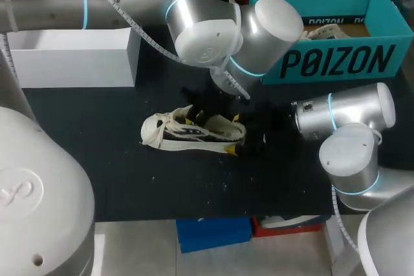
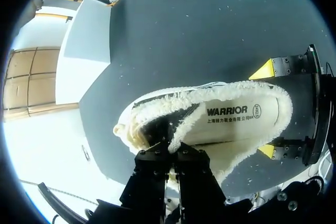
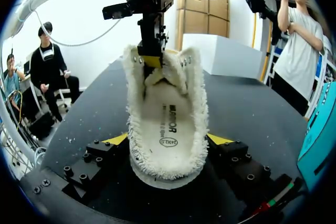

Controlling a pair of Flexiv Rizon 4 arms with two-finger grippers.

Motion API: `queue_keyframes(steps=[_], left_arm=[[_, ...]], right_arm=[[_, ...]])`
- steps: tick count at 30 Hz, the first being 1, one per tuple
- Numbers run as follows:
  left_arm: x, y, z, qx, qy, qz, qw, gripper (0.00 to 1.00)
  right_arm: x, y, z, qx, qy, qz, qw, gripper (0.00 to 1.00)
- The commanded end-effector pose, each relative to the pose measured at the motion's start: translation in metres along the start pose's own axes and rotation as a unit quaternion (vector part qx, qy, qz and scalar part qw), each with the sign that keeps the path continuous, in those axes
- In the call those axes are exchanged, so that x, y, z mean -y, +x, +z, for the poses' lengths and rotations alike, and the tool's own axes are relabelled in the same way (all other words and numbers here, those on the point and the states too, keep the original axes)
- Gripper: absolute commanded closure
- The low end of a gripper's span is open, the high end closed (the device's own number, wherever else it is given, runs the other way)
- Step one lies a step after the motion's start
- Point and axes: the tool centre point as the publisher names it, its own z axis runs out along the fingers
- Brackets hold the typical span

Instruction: Take the shoe out of the shoebox, open the shoe tongue, remove and reinsert the insole, then place the shoe into the shoebox

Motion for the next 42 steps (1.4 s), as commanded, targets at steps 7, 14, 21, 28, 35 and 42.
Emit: queue_keyframes(steps=[7,14,21,28,35,42], left_arm=[[-0.002,0.000,-0.022,-0.021,0.030,0.006,0.999,1.00],[-0.006,-0.018,-0.042,-0.041,0.055,-0.002,0.998,1.00],[-0.015,-0.043,-0.037,-0.038,0.060,-0.024,0.997,1.00],[-0.024,-0.064,-0.018,-0.030,0.049,-0.039,0.998,1.00],[-0.032,-0.081,0.003,-0.027,0.027,-0.061,0.997,1.00],[-0.033,-0.092,0.019,-0.029,0.012,-0.073,0.997,1.00]], right_arm=[[0.001,0.001,0.003,0.001,0.001,0.001,1.000,1.00],[0.001,0.001,0.003,0.001,0.001,0.001,1.000,1.00],[0.001,0.001,0.003,0.001,0.001,0.001,1.000,1.00],[0.001,0.001,0.003,0.001,0.001,0.001,1.000,1.00],[0.001,0.001,0.003,0.001,0.001,0.001,1.000,1.00],[0.001,0.001,0.003,0.001,0.001,0.001,1.000,1.00]])
